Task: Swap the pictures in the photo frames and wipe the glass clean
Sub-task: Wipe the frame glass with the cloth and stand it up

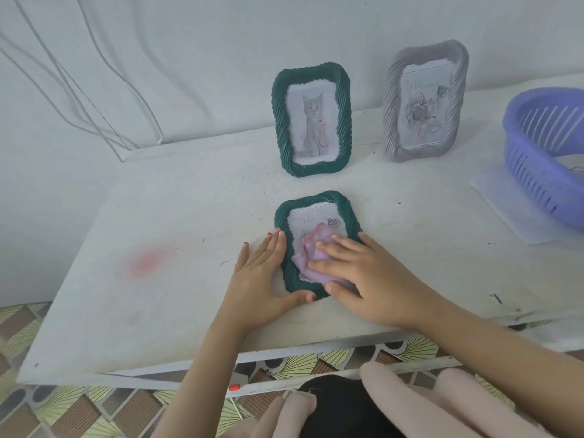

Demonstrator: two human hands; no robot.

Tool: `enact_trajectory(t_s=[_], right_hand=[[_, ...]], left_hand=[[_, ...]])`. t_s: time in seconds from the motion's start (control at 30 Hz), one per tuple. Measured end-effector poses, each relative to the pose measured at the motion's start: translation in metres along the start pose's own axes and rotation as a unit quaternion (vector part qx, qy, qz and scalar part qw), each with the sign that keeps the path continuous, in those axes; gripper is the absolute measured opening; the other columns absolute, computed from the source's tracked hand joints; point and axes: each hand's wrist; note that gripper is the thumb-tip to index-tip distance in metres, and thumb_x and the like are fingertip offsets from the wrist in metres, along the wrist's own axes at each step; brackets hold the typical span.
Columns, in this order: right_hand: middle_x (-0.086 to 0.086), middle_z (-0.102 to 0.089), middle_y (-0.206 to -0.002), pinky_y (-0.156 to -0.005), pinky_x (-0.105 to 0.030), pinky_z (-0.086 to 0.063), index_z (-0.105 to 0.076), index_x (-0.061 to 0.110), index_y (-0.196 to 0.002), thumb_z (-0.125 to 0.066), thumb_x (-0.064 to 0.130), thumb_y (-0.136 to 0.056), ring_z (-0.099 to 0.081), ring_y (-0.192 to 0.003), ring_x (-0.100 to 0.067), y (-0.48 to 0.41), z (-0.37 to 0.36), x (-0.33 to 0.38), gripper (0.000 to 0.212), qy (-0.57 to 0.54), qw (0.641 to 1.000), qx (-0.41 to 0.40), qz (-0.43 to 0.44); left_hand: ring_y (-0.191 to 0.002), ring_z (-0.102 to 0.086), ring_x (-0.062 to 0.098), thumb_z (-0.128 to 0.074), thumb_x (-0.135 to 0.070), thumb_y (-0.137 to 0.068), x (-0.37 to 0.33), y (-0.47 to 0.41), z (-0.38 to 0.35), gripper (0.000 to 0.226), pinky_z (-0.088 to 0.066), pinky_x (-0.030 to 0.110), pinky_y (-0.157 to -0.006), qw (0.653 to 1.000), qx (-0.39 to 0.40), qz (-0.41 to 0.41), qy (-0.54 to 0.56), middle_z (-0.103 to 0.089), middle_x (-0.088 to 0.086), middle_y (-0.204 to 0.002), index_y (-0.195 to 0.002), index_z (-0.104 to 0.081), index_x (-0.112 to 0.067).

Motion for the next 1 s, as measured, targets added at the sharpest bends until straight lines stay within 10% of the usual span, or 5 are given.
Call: enact_trajectory(t_s=[0.3, 0.7, 0.87, 1.0], right_hand=[[0.003, -0.023, -0.154, -0.114, -0.049, -0.001, -0.031, 0.035, -0.141, -0.032, 0.04, -0.095, -0.011, -0.144, -0.02, -0.047, 0.015, -0.026, 0.046, 0.088, 0.991, -0.012, -0.099], [0.008, -0.059, -0.123, -0.106, -0.053, -0.029, -0.057, 0.027, -0.12, -0.035, 0.039, -0.089, -0.049, -0.121, -0.017, 0.005, -0.001, -0.002, 0.04, 0.075, 0.996, -0.053, 0.012], [0.009, -0.042, -0.142, -0.112, -0.054, 0.0, -0.042, 0.03, -0.135, -0.016, 0.044, -0.089, -0.03, -0.137, -0.014, -0.016, 0.012, -0.016, 0.055, 0.101, 0.992, -0.02, -0.069], [0.001, -0.033, -0.15, -0.112, -0.05, -0.009, -0.034, 0.026, -0.141, -0.011, 0.046, -0.089, -0.019, -0.141, -0.023, -0.056, 0.013, -0.028, 0.06, 0.102, 0.99, -0.025, -0.093]], left_hand=[[-0.137, 0.01, -0.004, -0.033, -0.089, -0.058, -0.001, 0.0, 0.002, 0.117, 0.012, 0.029, -0.114, 1.0, 0.007, -0.01, 0.01, 0.009, -0.018, -0.147, -0.148, 0.001, -0.022], [-0.14, 0.006, -0.003, -0.033, -0.089, -0.058, 0.002, 0.0, 0.002, 0.117, 0.011, 0.026, -0.113, 1.0, 0.003, -0.017, 0.005, 0.006, -0.017, -0.148, -0.148, -0.002, -0.021], [-0.141, 0.004, 0.0, -0.038, -0.086, -0.06, 0.0, 0.0, 0.003, 0.116, 0.007, 0.031, -0.116, 1.0, 0.011, -0.017, 0.008, 0.005, -0.016, -0.149, -0.148, -0.002, -0.021], [-0.14, 0.005, -0.002, -0.039, -0.083, -0.061, -0.002, 0.001, 0.004, 0.114, 0.009, 0.028, -0.115, 1.0, 0.011, -0.013, 0.011, 0.007, -0.018, -0.147, -0.148, -0.001, -0.021]])
Point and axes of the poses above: each hand's wrist, its own y-axis away from the middle knuckle, its own z-axis out of the back of the hand, x = y × z
